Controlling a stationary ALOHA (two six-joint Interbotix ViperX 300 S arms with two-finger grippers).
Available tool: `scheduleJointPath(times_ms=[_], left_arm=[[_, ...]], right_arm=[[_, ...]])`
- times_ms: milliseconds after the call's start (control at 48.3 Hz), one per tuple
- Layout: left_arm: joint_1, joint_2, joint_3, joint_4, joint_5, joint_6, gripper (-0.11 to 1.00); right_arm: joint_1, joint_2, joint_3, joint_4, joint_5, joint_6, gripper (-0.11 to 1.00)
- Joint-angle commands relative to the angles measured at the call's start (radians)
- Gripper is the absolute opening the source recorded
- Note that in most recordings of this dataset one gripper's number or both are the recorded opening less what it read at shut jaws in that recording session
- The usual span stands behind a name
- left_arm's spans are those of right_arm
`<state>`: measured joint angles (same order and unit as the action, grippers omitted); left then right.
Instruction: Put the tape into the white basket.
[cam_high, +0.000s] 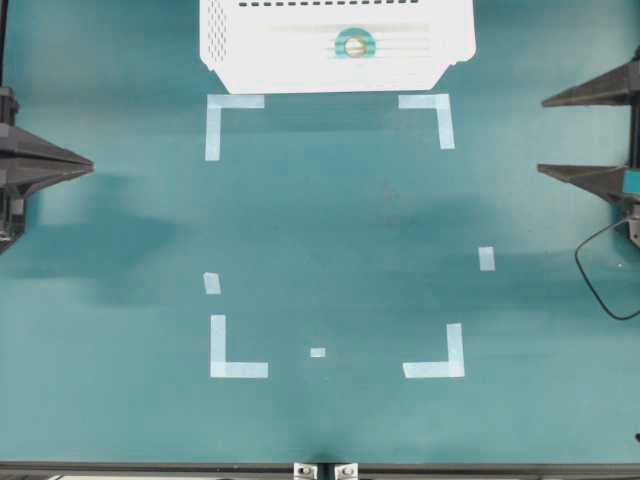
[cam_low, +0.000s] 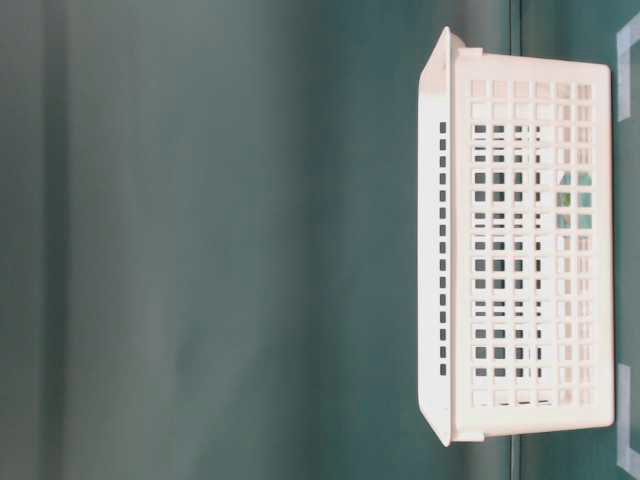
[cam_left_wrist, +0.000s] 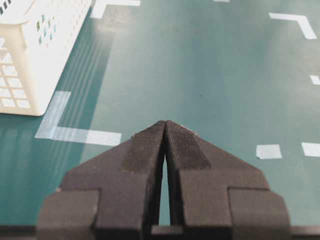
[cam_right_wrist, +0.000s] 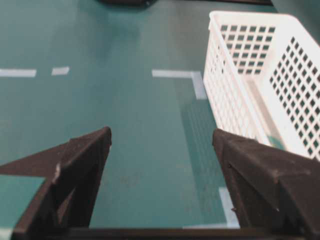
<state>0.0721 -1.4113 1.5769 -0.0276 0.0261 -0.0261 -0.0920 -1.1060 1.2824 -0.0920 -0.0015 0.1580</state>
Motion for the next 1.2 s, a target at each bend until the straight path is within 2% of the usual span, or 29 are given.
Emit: scheduleJointPath(times_ms=[0,331,704,911,1180], left_arm=[[0.006,0.008,-0.011,-0.002,-0.011,0.002,-0.11],[0.008,0.008,-0.009,-0.002,-0.018,0.002,-0.11],[0.009,0.008,-0.008,-0.002,-0.011,0.0,-0.11],[0.009,0.008,-0.008,-0.002,-0.009,0.002,-0.11],[0.008,0.008,-0.008,-0.002,-0.009,0.002,-0.11]], right_arm=[[0.002,-0.031,0.006,0.0,0.012,0.002,0.89],[0.002,-0.112,0.069,0.0,0.02,0.005,0.89],[0.002,-0.124,0.123,0.0,0.034,0.006,0.9],[0.002,-0.12,0.181,0.0,0.037,0.038,0.9],[0.002,-0.12,0.207,-0.002,0.037,0.064,0.89]])
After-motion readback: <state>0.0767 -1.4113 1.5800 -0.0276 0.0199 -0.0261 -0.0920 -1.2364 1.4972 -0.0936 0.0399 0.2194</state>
